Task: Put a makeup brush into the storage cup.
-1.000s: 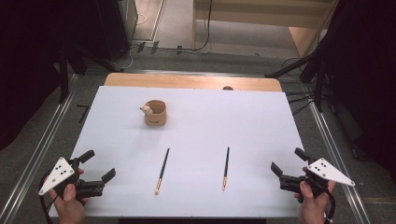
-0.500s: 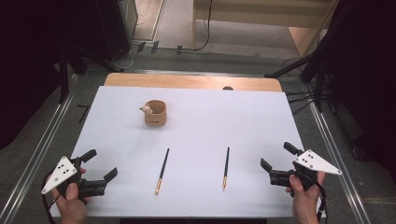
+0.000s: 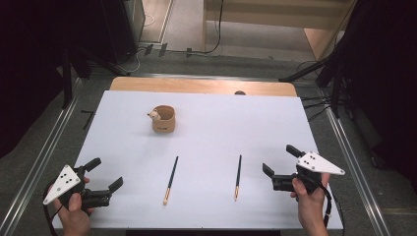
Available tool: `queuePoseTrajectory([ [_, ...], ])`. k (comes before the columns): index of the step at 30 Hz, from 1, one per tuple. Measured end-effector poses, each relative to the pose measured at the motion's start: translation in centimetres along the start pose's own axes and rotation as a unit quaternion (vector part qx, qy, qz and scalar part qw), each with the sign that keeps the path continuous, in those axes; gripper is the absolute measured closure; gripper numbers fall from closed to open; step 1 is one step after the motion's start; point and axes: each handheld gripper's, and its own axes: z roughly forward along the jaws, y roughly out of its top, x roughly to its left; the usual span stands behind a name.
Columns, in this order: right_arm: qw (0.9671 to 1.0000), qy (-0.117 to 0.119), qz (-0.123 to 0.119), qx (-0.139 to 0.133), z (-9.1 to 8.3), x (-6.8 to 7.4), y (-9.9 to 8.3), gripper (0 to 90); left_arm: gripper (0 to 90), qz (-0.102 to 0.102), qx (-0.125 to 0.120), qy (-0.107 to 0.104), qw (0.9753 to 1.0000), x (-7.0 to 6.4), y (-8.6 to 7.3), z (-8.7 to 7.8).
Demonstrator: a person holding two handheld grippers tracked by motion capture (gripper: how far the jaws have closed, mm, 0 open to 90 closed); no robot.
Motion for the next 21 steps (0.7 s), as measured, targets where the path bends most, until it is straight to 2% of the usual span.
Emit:
queuePoseTrajectory([
  [6, 0.9999, 0.010, -0.003, 0.007, 0.8, 0.7, 0.5, 0.0, 0.0, 0.000, -0.001, 0.000, 1.0000, 0.0, 0.0, 0.0],
  [21, 0.9979, 0.034, -0.017, 0.053, 3.9, 2.1, 2.5, 0.0, 0.0, 0.003, -0.002, -0.004, 1.0000, -0.1, 0.1, -0.1],
])
